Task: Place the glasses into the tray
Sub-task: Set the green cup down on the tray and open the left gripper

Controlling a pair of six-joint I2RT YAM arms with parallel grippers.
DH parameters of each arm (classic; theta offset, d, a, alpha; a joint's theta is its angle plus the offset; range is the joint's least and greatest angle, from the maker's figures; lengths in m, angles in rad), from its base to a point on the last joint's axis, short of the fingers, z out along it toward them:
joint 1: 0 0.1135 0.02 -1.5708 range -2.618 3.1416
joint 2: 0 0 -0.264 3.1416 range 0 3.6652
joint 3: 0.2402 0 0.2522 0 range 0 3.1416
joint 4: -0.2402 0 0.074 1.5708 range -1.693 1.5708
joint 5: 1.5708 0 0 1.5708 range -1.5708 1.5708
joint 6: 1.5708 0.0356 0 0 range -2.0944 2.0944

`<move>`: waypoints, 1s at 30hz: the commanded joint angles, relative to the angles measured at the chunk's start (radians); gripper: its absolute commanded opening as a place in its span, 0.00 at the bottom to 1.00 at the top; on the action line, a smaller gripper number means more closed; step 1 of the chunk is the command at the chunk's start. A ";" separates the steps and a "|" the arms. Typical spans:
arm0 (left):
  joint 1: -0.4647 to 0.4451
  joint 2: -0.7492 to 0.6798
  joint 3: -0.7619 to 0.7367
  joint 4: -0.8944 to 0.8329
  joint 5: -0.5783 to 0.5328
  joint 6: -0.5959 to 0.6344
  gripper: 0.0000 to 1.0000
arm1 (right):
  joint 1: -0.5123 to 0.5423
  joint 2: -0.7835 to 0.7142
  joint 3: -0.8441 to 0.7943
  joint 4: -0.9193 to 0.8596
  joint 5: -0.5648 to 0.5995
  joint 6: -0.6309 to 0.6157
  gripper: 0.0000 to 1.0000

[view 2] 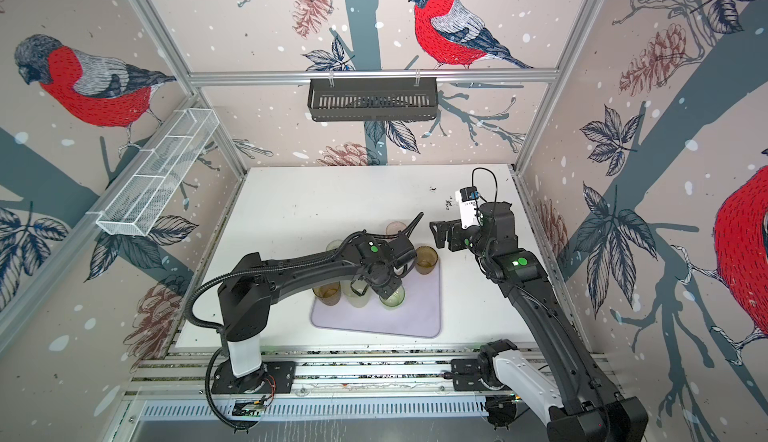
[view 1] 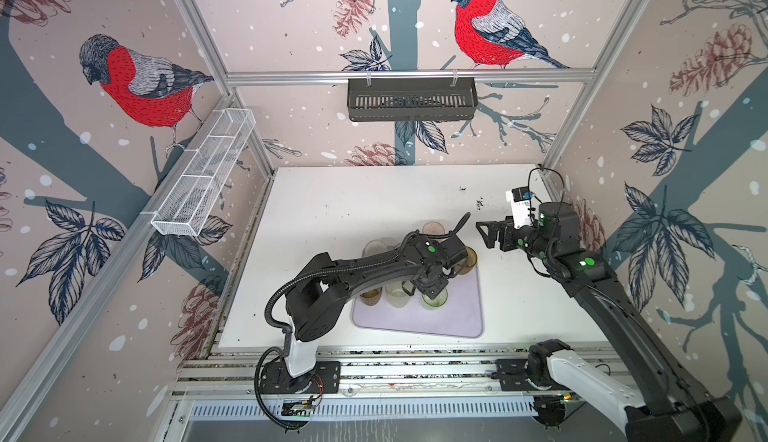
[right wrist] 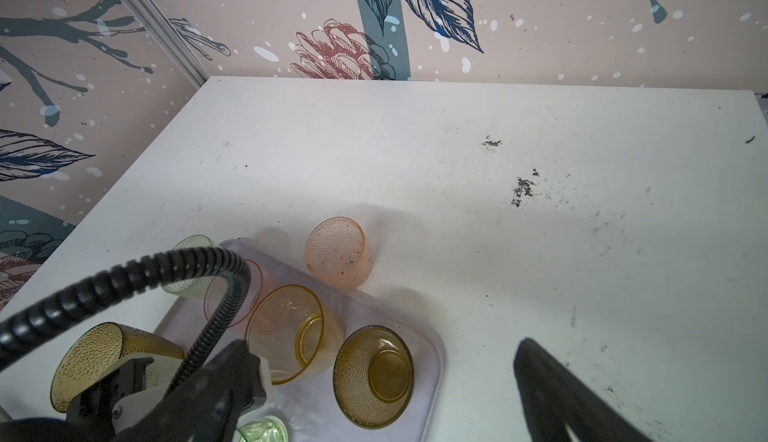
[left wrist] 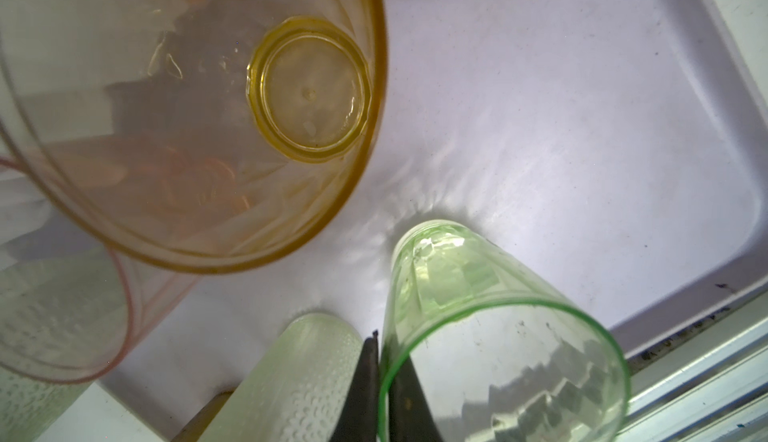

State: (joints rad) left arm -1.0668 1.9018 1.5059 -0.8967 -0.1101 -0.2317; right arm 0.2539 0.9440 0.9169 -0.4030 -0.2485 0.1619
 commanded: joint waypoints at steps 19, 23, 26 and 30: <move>-0.001 -0.006 0.006 -0.024 -0.034 0.024 0.19 | -0.002 0.014 0.022 0.035 0.013 0.006 1.00; -0.001 -0.009 0.010 -0.024 -0.033 0.023 0.21 | -0.002 0.018 0.025 0.035 0.015 0.005 1.00; -0.001 -0.009 0.021 -0.033 -0.035 0.026 0.21 | -0.001 0.016 0.023 0.036 0.018 0.005 1.00; -0.001 -0.009 0.033 -0.043 -0.038 0.029 0.22 | -0.001 0.014 0.022 0.035 0.021 0.004 1.00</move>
State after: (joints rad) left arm -1.0668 1.9018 1.5269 -0.9081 -0.1333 -0.2104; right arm 0.2539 0.9607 0.9348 -0.3950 -0.2363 0.1619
